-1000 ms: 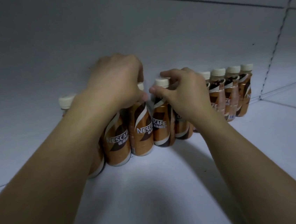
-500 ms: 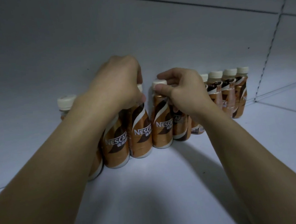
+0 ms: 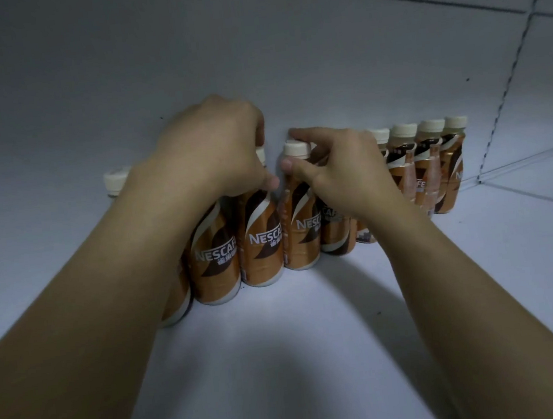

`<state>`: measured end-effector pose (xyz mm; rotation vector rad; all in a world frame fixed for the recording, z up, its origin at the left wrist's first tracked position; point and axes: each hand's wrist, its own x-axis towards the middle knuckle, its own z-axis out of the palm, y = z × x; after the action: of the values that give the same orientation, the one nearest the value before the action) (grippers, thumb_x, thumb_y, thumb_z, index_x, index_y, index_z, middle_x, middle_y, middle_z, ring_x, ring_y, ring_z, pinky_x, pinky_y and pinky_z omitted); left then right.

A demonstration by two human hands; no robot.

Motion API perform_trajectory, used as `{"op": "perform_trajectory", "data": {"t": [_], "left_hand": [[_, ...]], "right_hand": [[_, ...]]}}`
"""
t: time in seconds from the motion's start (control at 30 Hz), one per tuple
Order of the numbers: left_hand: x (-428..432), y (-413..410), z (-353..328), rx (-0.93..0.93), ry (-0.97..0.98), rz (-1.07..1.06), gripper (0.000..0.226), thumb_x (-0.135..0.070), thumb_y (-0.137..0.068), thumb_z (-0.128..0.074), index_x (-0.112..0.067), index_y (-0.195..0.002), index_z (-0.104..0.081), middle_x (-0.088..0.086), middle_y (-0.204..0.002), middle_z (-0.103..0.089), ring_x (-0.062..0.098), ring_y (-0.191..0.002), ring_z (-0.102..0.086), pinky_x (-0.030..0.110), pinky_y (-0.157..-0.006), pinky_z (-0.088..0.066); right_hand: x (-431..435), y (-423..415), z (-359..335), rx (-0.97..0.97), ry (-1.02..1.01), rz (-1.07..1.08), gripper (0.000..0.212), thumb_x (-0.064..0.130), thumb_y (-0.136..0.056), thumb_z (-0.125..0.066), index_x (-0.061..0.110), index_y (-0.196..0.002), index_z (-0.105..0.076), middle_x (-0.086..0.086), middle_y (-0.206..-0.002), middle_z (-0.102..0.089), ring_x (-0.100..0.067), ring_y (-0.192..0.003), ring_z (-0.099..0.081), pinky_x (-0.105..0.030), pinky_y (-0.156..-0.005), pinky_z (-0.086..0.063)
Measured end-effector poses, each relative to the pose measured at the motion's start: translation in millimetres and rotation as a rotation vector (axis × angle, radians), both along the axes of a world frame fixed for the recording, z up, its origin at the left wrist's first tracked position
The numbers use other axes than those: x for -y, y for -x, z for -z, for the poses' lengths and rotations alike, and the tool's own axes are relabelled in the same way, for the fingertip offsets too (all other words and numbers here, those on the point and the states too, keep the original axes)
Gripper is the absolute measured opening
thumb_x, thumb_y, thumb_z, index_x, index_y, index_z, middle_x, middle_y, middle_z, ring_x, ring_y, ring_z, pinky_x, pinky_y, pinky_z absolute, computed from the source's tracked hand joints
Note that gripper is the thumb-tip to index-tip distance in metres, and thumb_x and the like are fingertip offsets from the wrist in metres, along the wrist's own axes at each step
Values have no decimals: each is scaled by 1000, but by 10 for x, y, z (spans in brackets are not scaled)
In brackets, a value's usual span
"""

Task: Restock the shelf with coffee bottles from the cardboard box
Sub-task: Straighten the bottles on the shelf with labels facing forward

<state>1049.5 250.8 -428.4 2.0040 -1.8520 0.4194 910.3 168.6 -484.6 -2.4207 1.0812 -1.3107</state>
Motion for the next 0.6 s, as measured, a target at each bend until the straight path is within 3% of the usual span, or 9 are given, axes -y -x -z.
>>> {"op": "perform_trajectory", "data": {"t": [0.4, 0.6], "left_hand": [[27, 7, 26, -34, -42, 26, 49, -30, -66, -83, -18, -109, -64, 5, -98, -65, 23, -87, -59, 33, -68, -44], [34, -6, 36, 25, -36, 14, 50, -32, -66, -83, -21, -110, -61, 4, -100, -63, 25, -88, -58, 37, -73, -48]], "right_hand": [[-96, -140, 49, 92, 114, 170, 50, 48, -82, -68, 21, -124, -64, -2, -105, -73, -17, -94, -67, -39, -83, -55], [-107, -104, 51, 72, 67, 138, 54, 49, -81, -68, 23, -128, -60, -3, -108, -72, -16, -95, -67, -37, -83, -55]]}}
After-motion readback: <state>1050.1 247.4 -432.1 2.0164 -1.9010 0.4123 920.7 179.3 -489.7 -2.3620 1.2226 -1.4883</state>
